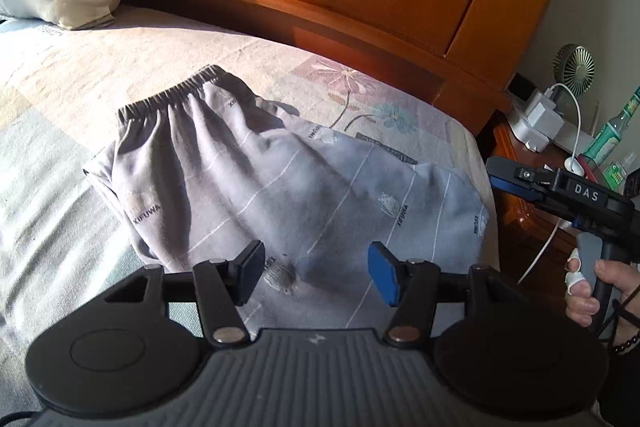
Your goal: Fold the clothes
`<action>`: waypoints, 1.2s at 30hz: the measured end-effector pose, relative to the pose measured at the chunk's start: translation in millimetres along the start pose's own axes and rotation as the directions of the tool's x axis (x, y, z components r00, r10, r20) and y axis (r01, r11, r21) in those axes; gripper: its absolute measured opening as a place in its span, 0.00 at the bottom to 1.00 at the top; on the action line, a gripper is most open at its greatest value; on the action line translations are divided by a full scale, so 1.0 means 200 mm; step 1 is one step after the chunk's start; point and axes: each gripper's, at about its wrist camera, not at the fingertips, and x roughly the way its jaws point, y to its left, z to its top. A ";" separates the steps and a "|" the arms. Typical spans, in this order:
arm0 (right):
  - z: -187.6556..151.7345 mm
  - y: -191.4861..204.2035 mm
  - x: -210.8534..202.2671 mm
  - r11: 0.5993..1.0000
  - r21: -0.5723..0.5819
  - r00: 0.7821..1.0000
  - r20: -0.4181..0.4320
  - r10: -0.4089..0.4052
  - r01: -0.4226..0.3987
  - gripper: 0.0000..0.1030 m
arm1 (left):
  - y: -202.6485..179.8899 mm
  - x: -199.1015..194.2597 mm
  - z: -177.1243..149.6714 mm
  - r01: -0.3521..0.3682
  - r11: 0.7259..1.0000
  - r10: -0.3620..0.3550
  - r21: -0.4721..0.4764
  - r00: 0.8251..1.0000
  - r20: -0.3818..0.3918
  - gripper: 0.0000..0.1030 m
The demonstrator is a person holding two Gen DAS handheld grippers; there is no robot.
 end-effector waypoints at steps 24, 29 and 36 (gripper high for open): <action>-0.05 0.37 0.42 0.877 -0.452 0.975 -0.212 0.071 -0.162 0.68 | 0.21 0.24 0.14 -0.162 0.987 0.163 -0.023 0.986 0.030 0.70; -0.05 0.36 0.41 0.873 -0.470 0.971 -0.240 0.014 -0.129 0.65 | 0.28 0.11 0.07 -0.183 0.979 0.185 -0.095 0.983 0.015 0.69; -0.07 0.62 0.48 0.788 -0.559 0.946 -0.310 0.092 -0.260 0.71 | 0.23 -0.20 -0.07 -0.158 0.984 0.156 -0.080 0.987 -0.034 0.77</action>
